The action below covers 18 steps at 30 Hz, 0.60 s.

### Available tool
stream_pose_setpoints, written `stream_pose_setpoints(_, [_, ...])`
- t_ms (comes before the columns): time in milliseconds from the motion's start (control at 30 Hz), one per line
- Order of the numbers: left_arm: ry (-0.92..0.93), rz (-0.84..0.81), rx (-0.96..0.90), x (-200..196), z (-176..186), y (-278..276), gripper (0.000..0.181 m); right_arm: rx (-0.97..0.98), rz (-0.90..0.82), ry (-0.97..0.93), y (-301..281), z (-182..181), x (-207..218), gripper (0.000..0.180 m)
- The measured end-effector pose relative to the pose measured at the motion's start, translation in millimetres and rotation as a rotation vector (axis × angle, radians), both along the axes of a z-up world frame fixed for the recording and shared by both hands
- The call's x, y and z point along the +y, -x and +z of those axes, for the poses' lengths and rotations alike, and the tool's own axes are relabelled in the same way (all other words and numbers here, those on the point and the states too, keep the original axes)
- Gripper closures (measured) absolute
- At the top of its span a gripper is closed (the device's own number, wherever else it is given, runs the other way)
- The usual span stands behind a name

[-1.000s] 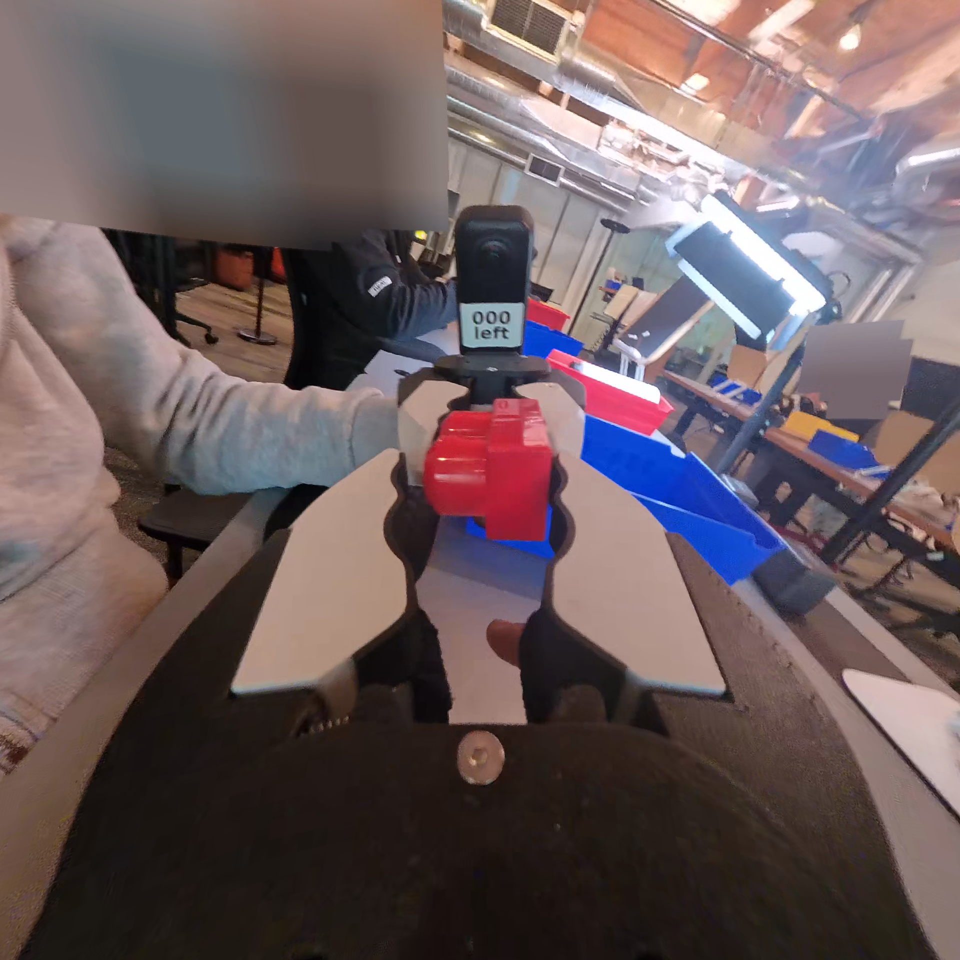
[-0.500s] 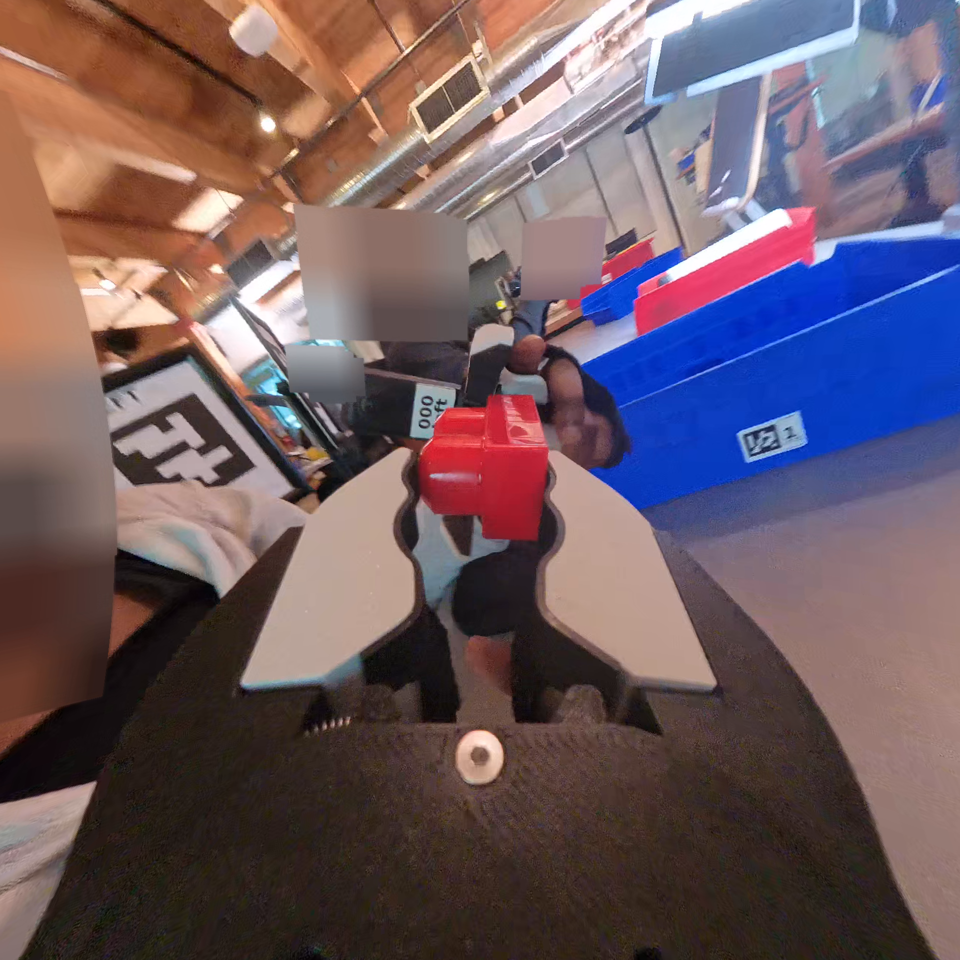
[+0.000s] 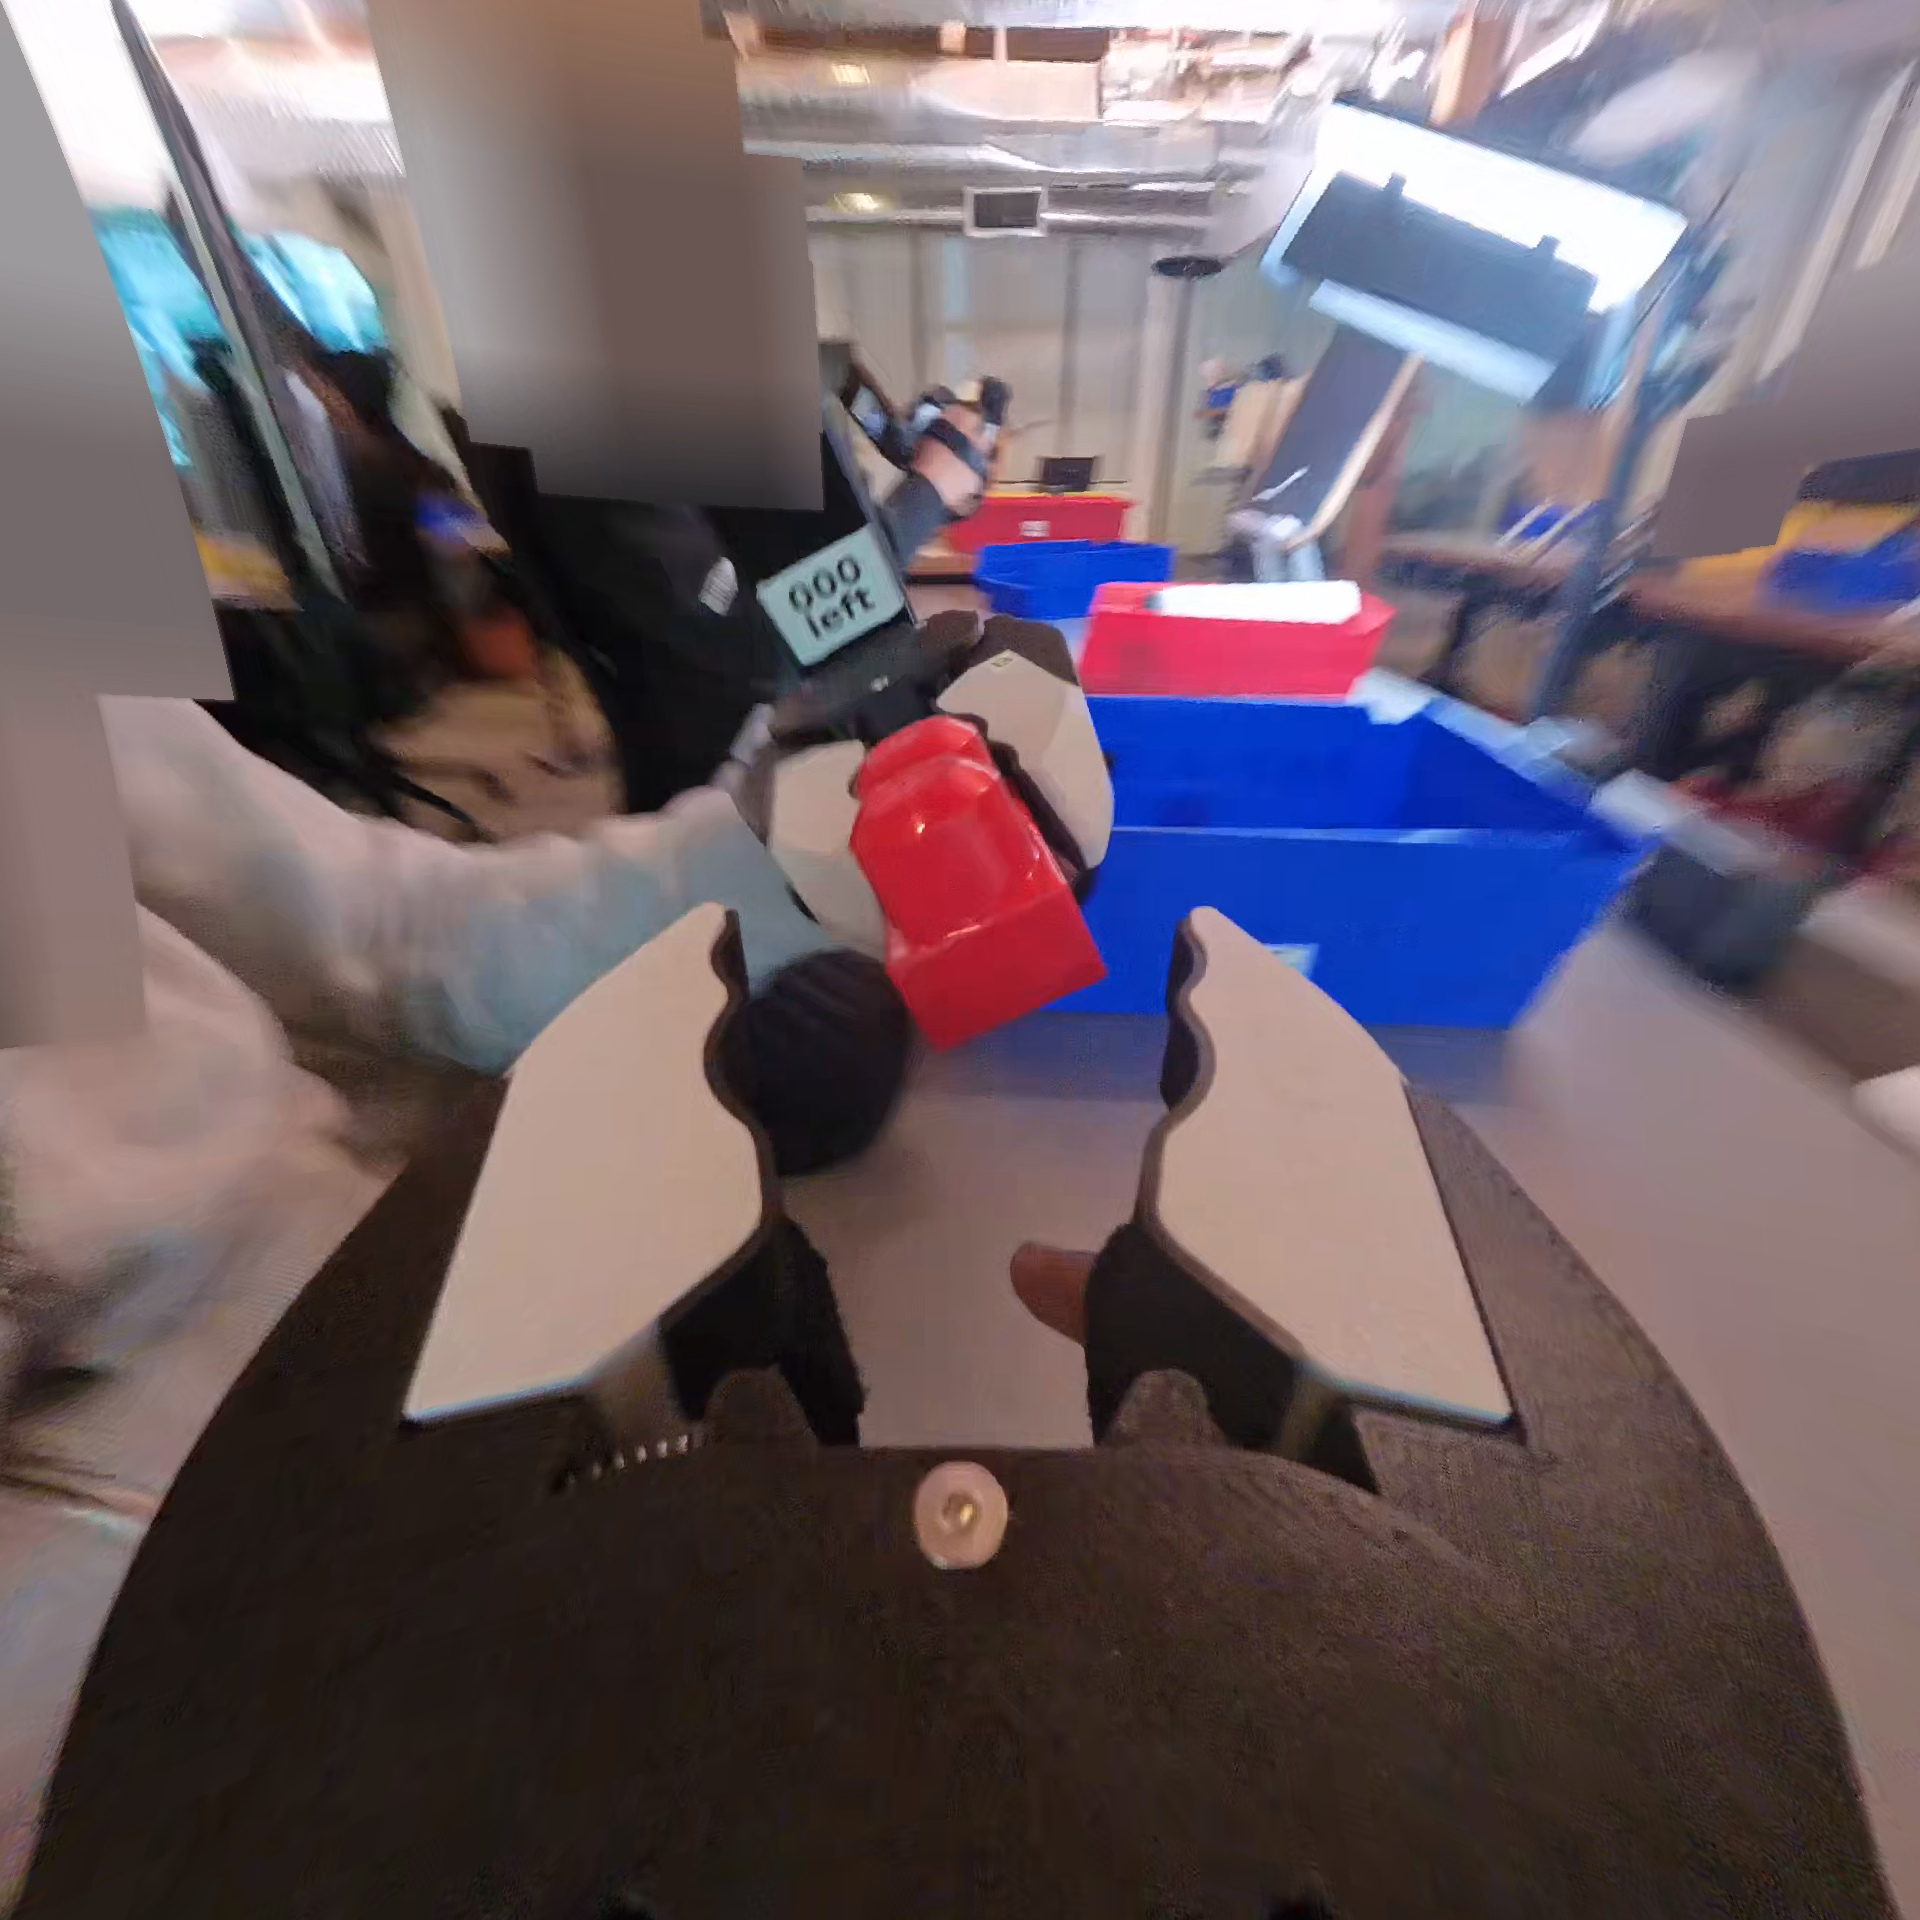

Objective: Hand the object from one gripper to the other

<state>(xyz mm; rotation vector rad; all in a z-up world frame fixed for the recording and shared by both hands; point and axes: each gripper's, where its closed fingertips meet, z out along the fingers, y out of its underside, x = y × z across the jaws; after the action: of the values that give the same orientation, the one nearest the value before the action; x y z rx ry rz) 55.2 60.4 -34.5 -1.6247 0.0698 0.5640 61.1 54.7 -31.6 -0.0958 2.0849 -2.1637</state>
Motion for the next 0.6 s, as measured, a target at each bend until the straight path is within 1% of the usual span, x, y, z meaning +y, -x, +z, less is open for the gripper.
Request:
stream_pose_setpoints(67, [-0.049, -0.078, -0.127, -1.1, 3.0, -6.3, 0.144, 0.255, -0.109, 0.007, 1.2, 0.9, 1.0, 0.106])
stream_pose_setpoints(100, [-0.062, -0.101, -0.176, -1.1, 3.5, -8.0, 0.144, 0.335, -0.136, 0.010, -0.2, 1.5, 0.8, 0.108])
stream_pose_setpoints(167, [-0.061, -0.124, -0.231, -0.1, 1.3, -9.5, 0.144, 0.371, -0.134, 0.023, -4.4, 2.1, -0.6, 0.115])
stream_pose_setpoints(267, [-0.025, -0.131, -0.254, 3.4, -6.0, -10.4, 0.144, 0.319, -0.104, 0.031, -5.5, 0.5, -1.4, 0.128])
stream_pose_setpoints(333, [-0.019, -0.138, -0.258, 5.4, -7.5, -11.7, 0.144, 0.305, -0.085, 0.026, -6.9, -1.2, -1.2, 0.143])
stream_pose_setpoints(433, [-0.027, -0.126, -0.245, 5.0, -7.1, -9.5, 0.144, 0.274, -0.078, -0.012, -5.2, -4.5, -1.5, 0.143])
stream_pose_setpoints(467, [-0.043, -0.119, -0.215, 5.1, -4.6, -8.7, 0.144, 0.238, -0.074, -0.012, -4.3, -3.6, -1.3, 0.143])
stream_pose_setpoints(500, [-0.056, -0.113, -0.152, 5.1, -1.7, -9.0, 0.138, 0.180, -0.064, -0.002, -3.3, -1.4, -0.7, 0.144])
stream_pose_setpoints(533, [-0.073, -0.098, -0.068, 4.7, 2.4, -9.3, 0.125, 0.102, -0.050, 0.012, -1.4, 1.7, 0.4, 0.143])
stream_pose_setpoints(600, [-0.070, -0.027, 0.140, 2.4, 7.9, -6.7, 0.109, -0.091, -0.010, 0.034, 4.4, 6.5, 4.2, 0.143])
